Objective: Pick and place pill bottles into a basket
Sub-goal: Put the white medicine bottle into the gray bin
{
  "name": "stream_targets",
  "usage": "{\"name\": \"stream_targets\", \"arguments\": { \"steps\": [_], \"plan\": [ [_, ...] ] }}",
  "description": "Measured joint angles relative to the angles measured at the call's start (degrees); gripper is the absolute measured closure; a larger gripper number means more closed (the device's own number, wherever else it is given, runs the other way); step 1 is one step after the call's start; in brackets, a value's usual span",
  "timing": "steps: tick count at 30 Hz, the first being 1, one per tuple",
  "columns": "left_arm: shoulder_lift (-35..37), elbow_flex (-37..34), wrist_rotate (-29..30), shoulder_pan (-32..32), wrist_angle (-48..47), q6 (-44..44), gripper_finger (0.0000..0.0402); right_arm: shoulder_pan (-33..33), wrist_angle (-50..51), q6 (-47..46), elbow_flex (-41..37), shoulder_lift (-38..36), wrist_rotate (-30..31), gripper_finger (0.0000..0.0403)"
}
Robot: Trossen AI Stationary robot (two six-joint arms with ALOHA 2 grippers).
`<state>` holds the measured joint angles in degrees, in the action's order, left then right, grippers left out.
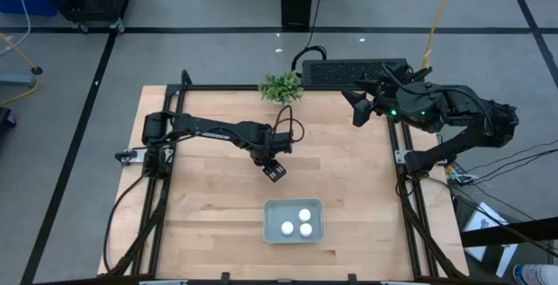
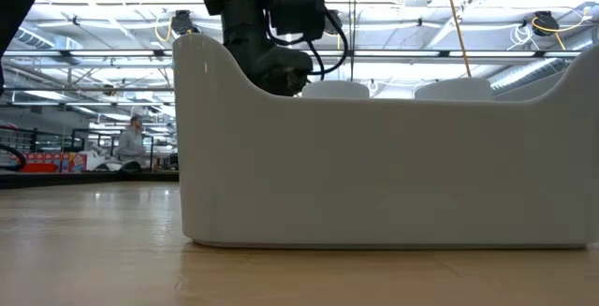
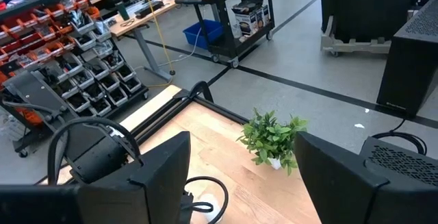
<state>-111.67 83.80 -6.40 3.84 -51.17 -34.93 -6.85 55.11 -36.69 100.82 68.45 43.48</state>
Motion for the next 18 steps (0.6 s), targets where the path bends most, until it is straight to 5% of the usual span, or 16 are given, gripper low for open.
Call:
{"name": "stream_targets", "arguments": {
  "steps": [18],
  "plan": [
    [7.0, -0.1, -1.7, 0.2, -2.6, 2.4, 0.0232, 0.0, -0.2, -0.3, 0.0, 1.6, 1.6, 0.0149]
  ]
}}
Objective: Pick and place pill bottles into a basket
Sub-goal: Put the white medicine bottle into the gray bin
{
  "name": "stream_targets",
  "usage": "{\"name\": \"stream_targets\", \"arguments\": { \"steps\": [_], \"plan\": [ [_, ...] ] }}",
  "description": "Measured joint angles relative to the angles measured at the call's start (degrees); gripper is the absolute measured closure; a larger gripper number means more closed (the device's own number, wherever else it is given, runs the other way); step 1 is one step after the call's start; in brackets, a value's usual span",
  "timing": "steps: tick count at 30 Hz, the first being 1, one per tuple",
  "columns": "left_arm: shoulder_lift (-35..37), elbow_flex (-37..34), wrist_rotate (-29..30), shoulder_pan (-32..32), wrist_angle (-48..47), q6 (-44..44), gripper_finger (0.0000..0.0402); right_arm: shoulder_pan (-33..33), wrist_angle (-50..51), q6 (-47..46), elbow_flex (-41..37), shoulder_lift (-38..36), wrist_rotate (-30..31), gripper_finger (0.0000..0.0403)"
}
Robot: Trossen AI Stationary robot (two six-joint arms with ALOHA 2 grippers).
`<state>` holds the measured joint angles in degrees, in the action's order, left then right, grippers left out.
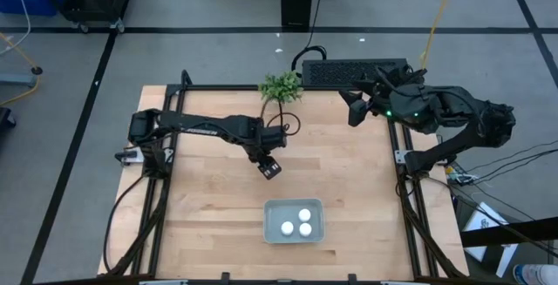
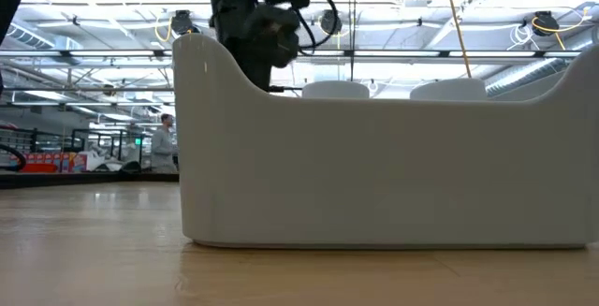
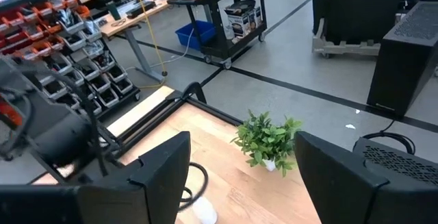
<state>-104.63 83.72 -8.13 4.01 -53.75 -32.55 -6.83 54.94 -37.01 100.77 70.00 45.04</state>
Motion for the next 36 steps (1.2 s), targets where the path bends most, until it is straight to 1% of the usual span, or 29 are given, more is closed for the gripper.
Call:
{"name": "stream_targets", "arguments": {
  "steps": [4, 7, 10, 14, 16, 19, 23, 26, 30, 33, 36],
  "plan": [
    [3.6, 0.0, -3.9, 0.0, -0.1, 0.7, 0.0217, 0.0, 0.0, 0.1, 0.0, 0.6, -0.1, 0.0149],
    [6.9, 0.0, -6.1, 0.0, 0.5, 0.5, 0.0224, 0.0, 0.1, 0.1, 0.0, 0.6, 0.0, 0.0149],
    [10.1, 0.0, -7.5, -0.1, 0.4, -1.8, 0.0239, 0.0, 0.0, 0.2, 0.0, 0.6, 0.2, 0.0149],
    [13.2, 0.0, -9.5, -1.6, 1.2, -3.6, 0.0238, 0.1, 0.0, 0.2, 0.0, 0.6, 0.2, 0.0149],
    [14.3, 0.0, -10.1, -3.0, 1.1, -4.6, 0.0231, 0.1, 0.0, 0.0, 0.0, 0.6, 0.2, 0.0149],
    [14.9, 0.0, -10.1, -5.5, 1.3, -6.3, 0.0222, 0.1, 0.1, -0.8, 0.0, 0.6, 0.2, 0.0149],
    [14.8, 0.0, -9.8, -9.4, 1.8, -10.0, 0.0237, -0.1, -0.3, -1.3, 0.0, 0.6, 0.0, 0.0149],
    [14.5, 0.0, -8.1, -12.5, 5.0, -12.6, 0.0239, -1.0, -0.3, -1.3, 0.0, 0.6, -0.1, 0.0149],
    [14.4, 0.0, -6.8, -15.2, 9.0, -16.6, 0.0234, -2.2, -0.3, -0.7, 0.0, 0.6, -0.2, 0.0149],
    [14.0, 0.1, -5.2, -17.2, 9.9, -19.5, 0.0231, -2.8, -0.3, -0.4, 0.0, 0.6, -0.2, 0.0149],
    [13.9, 0.1, -3.2, -19.0, 10.7, -21.6, 0.0238, -3.6, -0.2, -0.1, 0.0, 0.6, -0.3, 0.0149]
  ]
}}
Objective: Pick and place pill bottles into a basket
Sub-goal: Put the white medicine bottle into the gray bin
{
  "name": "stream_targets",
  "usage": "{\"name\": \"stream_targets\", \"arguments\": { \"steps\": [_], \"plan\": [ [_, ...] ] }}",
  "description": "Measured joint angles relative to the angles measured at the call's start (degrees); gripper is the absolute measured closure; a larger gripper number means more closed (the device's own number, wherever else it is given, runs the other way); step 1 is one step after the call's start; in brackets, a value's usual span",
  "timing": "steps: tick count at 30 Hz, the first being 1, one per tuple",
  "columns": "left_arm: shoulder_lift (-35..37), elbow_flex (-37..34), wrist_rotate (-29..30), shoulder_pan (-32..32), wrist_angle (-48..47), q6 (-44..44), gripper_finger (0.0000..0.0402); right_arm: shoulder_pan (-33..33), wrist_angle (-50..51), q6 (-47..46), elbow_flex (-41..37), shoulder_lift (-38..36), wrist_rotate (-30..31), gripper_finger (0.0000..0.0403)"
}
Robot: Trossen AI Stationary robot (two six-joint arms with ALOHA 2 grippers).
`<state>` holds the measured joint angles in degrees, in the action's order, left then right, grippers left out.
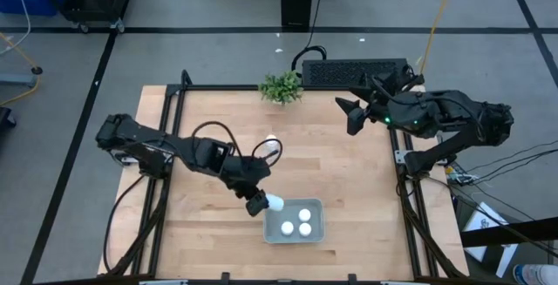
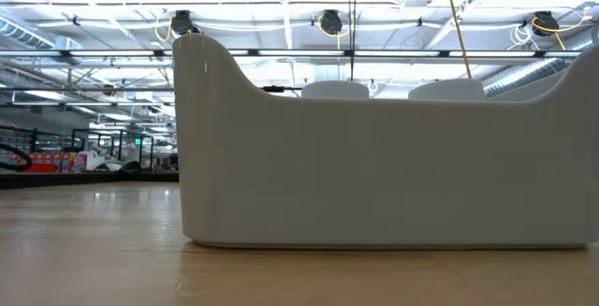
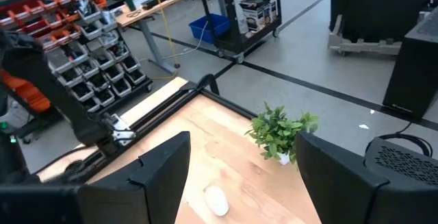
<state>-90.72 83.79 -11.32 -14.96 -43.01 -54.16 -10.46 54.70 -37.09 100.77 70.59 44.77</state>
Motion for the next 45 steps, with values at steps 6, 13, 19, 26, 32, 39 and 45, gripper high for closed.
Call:
{"name": "stream_targets", "arguments": {
  "steps": [6, 13, 19, 26, 32, 39, 45],
  "plan": [
    [-0.2, 0.0, 1.5, -1.5, 2.8, -2.7, 0.0238, -2.5, 0.0, -0.1, 0.0, 0.0, 0.0, 0.0149],
    [-0.3, 0.0, 1.3, -2.2, 2.9, -3.6, 0.0238, -4.4, 0.0, -0.1, 0.0, 0.0, 0.0, 0.0149],
    [-6.7, 5.6, -2.2, -2.9, 1.7, -1.9, 0.0238, -4.7, 0.1, -0.1, 0.0, 0.0, 0.0, 0.0149],
    [-19.0, 23.9, -0.6, -1.8, -21.8, 8.7, 0.0238, -4.7, 0.5, 0.3, 0.0, 0.0, 0.0, 0.0149],
    [-28.7, 36.3, 1.1, -0.6, -36.2, 16.3, 0.0238, -4.7, 0.0, -0.3, -1.7, -0.2, 0.0, 0.0149],
    [-30.0, 38.6, 2.8, -1.2, -37.0, 17.8, 0.0238, -4.7, -0.1, -2.3, -3.8, -0.2, -1.5, 0.0149],
    [-30.8, 38.7, 3.2, -1.6, -36.9, 19.2, 0.0239, -4.8, -4.1, -0.7, -4.0, -0.3, -1.5, 0.0149]
  ]
}}
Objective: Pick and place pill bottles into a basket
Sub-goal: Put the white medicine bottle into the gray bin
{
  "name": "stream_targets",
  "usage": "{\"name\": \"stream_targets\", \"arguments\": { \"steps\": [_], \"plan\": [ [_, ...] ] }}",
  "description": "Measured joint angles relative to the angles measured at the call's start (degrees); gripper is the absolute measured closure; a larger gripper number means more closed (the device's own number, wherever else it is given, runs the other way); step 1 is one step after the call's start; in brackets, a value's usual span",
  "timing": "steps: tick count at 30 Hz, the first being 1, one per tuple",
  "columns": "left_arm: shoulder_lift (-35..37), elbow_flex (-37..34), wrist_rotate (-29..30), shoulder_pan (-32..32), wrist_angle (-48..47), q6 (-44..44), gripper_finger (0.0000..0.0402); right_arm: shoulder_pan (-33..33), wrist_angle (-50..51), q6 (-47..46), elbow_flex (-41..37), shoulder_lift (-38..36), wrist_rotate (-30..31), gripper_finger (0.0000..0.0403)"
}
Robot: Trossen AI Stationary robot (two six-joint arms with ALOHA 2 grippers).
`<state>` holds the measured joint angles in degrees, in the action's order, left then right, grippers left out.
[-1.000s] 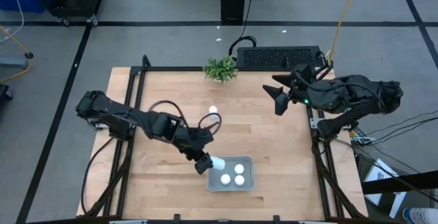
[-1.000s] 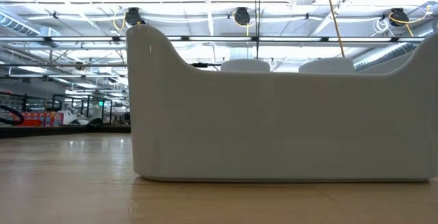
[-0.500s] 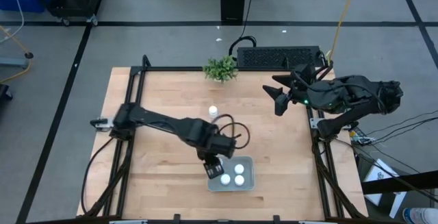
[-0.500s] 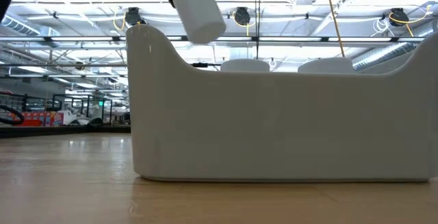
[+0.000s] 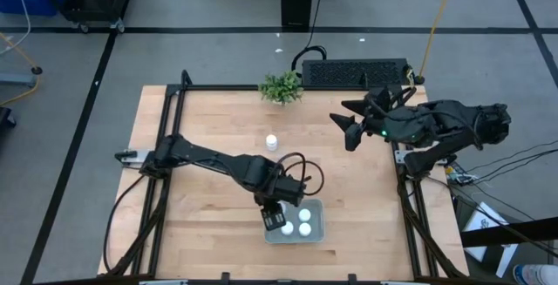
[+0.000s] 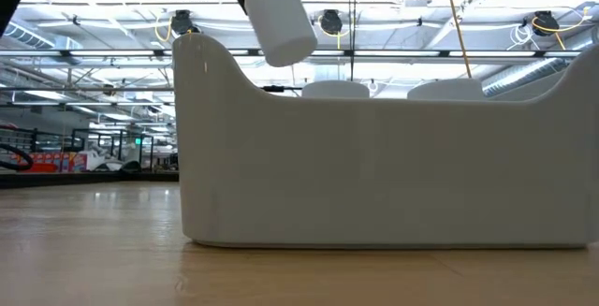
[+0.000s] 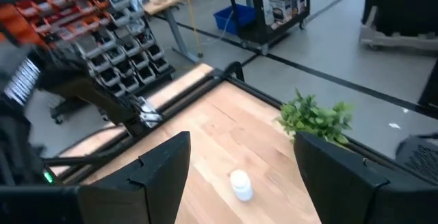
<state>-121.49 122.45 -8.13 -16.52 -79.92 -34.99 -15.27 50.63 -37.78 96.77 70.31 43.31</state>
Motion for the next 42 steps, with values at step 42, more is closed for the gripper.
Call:
{"name": "stream_targets", "arguments": {
  "steps": [42],
  "plan": [
    [-9.7, -3.8, -2.4, -0.5, 0.8, 7.5, 0.0234, -3.8, -11.7, 8.5, 0.0, -1.5, 0.2, 0.0149]
  ]
}}
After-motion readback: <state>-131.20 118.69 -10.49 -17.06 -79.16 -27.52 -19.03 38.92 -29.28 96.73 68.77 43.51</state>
